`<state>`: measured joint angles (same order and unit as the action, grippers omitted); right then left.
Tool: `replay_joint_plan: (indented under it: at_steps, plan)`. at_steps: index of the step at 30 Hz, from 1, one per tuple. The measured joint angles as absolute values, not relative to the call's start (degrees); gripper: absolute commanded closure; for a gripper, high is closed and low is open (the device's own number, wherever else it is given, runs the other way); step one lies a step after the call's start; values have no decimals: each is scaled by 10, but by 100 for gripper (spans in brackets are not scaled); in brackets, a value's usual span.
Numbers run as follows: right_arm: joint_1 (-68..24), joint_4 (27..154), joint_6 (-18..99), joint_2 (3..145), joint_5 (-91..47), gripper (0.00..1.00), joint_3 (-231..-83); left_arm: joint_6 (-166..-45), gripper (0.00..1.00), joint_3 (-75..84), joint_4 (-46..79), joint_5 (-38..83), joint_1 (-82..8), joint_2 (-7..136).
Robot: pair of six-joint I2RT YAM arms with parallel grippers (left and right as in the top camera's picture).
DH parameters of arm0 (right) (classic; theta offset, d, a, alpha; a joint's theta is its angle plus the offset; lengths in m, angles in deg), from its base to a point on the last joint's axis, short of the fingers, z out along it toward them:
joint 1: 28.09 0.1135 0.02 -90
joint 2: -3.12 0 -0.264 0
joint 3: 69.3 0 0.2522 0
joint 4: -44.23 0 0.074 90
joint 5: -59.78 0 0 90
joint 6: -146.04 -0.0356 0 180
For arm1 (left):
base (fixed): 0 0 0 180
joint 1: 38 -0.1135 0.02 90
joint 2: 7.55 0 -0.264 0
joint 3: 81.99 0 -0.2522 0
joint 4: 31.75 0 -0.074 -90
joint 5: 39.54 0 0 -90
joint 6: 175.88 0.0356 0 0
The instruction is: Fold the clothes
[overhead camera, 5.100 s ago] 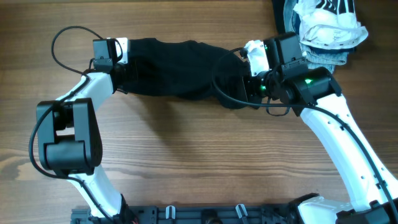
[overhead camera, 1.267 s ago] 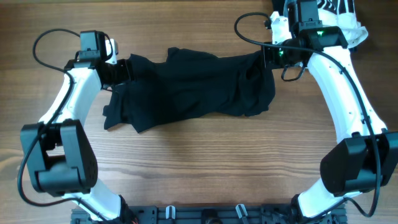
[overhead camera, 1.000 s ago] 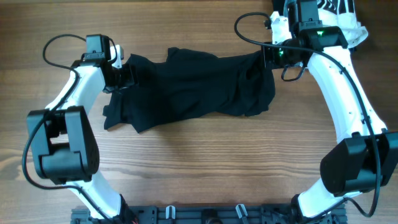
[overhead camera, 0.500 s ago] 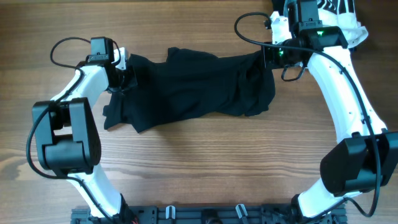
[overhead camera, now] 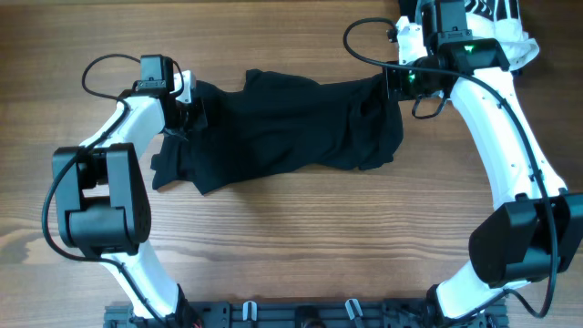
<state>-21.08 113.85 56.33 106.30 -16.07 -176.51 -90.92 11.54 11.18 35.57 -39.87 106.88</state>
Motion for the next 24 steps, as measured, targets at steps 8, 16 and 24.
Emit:
replay_joint_plan:
  at_steps: [8, 16, 24]
  plan:
    - [-211, 1138, 563, 1063, -161, 96, -1765, -909, 96, 115, 91, 363, -399, 1069]
    - [-211, 1150, 563, 1063, -148, 96, -1768, -909, 96, 66, 125, 407, -400, 1003]
    - [-211, 1171, 564, 1023, -136, 96, -1779, -909, 96, -4, 142, 425, -451, 810]
